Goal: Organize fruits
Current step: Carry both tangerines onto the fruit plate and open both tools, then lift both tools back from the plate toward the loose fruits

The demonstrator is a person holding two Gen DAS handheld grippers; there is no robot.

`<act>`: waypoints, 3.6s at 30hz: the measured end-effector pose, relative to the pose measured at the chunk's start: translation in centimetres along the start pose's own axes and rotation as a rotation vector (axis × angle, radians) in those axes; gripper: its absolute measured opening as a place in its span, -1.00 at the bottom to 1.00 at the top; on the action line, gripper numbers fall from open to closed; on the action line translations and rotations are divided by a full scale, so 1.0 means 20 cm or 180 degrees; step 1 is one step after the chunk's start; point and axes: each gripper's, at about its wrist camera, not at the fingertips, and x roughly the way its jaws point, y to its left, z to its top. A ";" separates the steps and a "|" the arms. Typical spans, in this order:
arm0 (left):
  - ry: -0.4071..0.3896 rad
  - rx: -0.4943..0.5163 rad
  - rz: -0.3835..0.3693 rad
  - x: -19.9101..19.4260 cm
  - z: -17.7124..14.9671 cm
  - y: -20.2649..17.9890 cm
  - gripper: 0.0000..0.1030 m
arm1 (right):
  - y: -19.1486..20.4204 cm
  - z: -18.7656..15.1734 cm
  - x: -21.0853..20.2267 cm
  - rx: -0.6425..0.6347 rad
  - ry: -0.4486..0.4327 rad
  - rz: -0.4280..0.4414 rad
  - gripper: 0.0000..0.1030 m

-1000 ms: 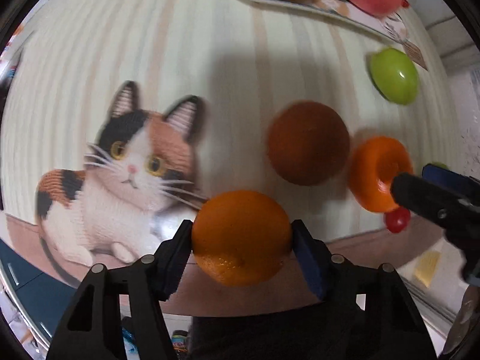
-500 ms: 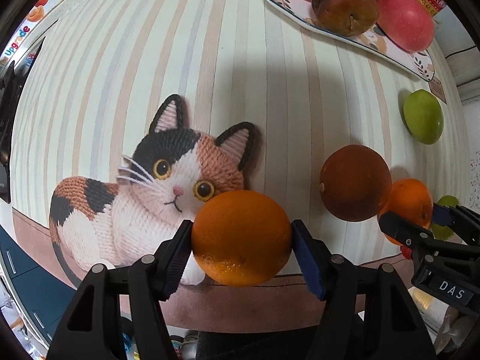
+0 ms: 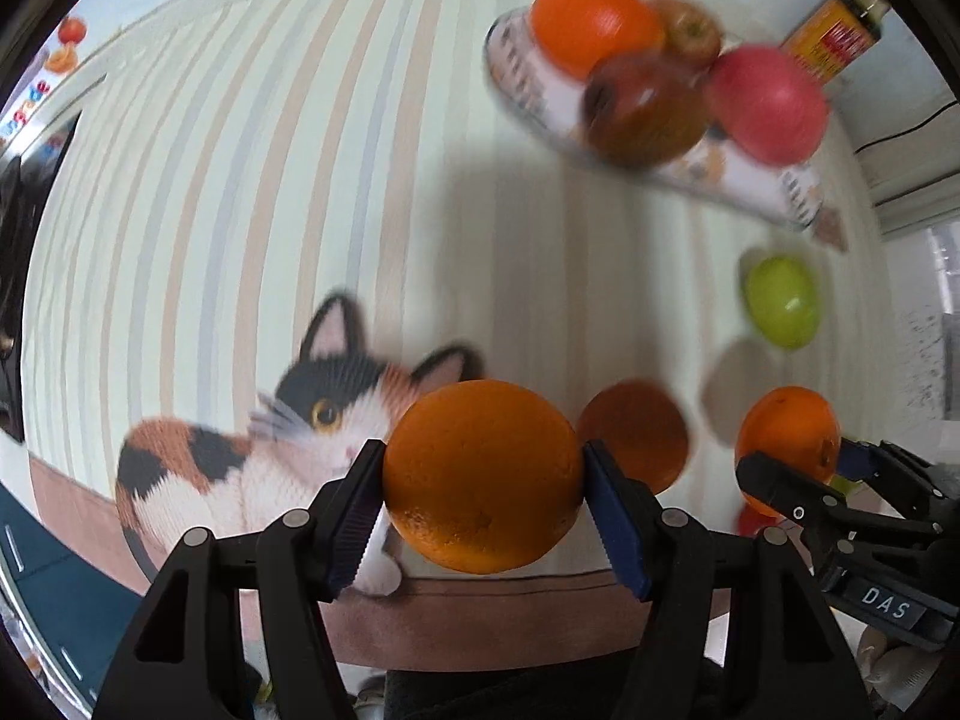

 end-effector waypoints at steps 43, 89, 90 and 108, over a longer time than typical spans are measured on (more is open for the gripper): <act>0.0280 -0.0359 -0.0420 0.17 0.91 -0.03 0.42 | -0.33 0.72 -0.04 0.0818 -0.0262 -0.0159 0.31; -0.1338 0.0236 0.0114 -0.85 -0.04 -0.24 0.75 | 0.06 -0.01 -1.04 0.0041 -0.1439 -0.0525 0.86; -0.1344 0.0245 0.0093 -0.86 -0.05 -0.25 0.75 | 0.07 -0.04 -1.07 0.0028 -0.1478 -0.0531 0.86; -0.1340 0.0253 0.0010 -0.91 -0.18 -0.30 0.75 | 0.10 -0.24 -1.22 0.0014 -0.1613 -0.0445 0.86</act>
